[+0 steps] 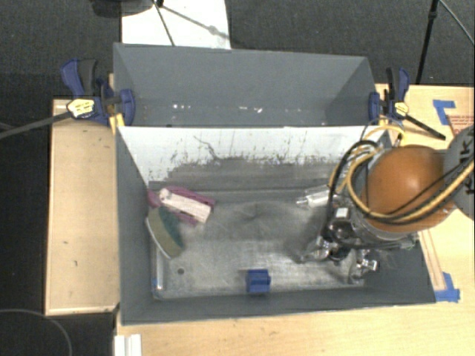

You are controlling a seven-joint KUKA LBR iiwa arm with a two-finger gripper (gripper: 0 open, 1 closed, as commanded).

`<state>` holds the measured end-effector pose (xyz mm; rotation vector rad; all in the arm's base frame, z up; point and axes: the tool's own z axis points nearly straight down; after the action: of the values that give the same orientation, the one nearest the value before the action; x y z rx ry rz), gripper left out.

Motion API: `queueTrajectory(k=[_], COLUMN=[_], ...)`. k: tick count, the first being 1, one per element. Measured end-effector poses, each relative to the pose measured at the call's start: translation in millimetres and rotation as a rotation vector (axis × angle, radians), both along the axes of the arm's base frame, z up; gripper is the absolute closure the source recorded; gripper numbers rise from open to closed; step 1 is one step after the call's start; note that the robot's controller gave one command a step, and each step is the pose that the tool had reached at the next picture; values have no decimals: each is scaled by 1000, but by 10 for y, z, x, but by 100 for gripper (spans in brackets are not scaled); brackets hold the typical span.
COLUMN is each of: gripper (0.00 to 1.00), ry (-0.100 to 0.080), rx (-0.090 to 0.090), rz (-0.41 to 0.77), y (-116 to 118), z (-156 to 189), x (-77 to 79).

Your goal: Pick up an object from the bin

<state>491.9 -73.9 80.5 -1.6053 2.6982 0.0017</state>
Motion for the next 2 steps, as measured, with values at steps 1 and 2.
queueTrajectory(k=[1,2], gripper=[0,0], ry=[-5,0], rx=[1,-1], rz=[203,143], y=[597,232], z=[590,127], x=[-52,241])
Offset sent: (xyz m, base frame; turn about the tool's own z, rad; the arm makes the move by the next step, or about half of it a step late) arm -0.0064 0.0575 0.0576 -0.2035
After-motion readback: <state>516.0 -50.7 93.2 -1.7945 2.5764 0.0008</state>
